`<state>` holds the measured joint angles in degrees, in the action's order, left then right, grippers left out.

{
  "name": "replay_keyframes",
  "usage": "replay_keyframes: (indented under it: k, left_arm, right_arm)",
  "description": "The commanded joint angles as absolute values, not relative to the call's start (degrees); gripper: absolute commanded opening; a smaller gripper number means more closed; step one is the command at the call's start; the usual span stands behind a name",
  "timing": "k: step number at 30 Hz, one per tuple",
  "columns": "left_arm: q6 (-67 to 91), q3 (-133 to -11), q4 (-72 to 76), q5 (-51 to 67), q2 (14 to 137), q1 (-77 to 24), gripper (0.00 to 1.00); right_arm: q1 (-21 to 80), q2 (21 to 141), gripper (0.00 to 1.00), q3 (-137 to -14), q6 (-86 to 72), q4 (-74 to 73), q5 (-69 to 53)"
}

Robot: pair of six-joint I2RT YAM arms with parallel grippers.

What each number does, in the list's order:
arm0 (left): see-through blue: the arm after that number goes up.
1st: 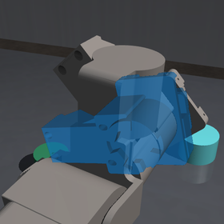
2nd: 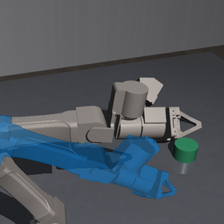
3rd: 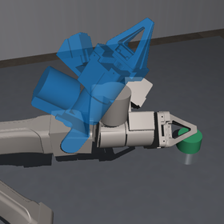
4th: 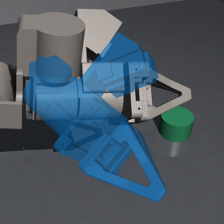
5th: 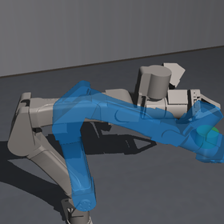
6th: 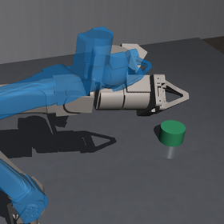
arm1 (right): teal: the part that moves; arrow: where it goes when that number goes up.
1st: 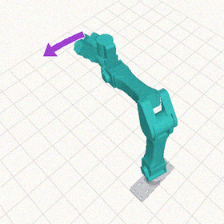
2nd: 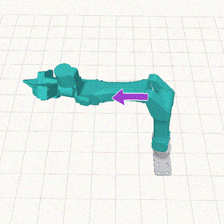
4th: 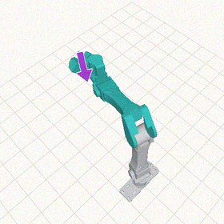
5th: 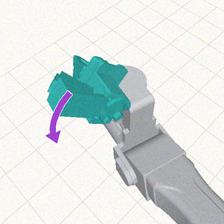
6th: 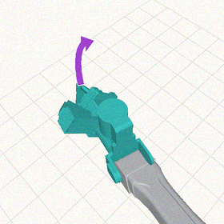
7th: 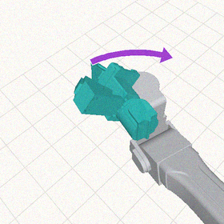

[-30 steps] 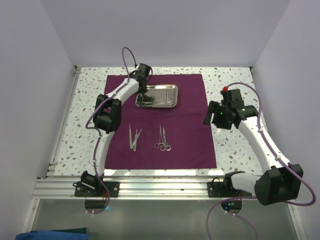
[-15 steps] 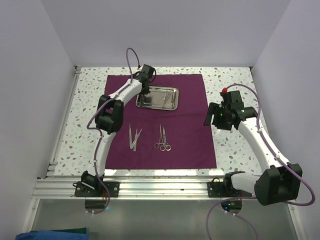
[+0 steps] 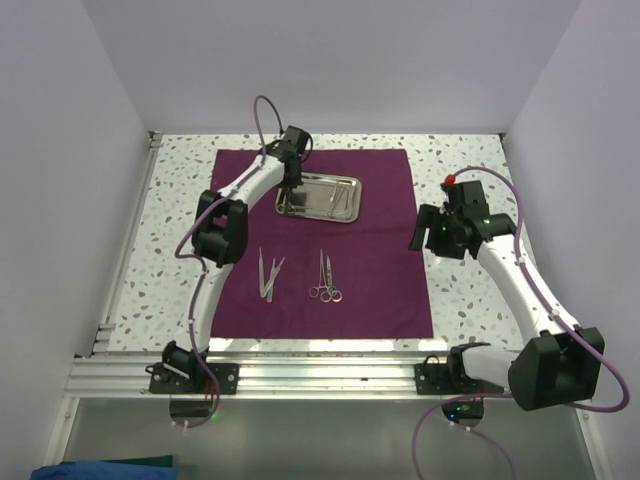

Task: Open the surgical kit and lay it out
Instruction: Pick up the medical item from the container.

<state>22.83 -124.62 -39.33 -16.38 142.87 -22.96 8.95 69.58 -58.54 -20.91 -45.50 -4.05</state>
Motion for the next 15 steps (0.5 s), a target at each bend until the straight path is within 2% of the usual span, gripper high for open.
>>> replay_keyframes:
  k: [1, 4, 15]
  left_arm:
    - [22.5, -129.52, -46.84, -6.16, 146.78, -23.64, 0.0]
    - [22.59, -132.79, -46.41, -4.4, 145.03, -22.68, 0.0]
    - [25.05, -129.91, -43.07, -1.05, 134.32, -22.41, 0.0]
  right_arm:
    - [8.79, 68.47, 0.72, -58.88, -20.21, -43.51, -5.27]
    - [8.79, 68.47, 0.72, -59.24, -20.39, -43.33, -5.45]
    - [8.79, 66.62, 0.72, -59.5, -21.0, -43.59, -6.5]
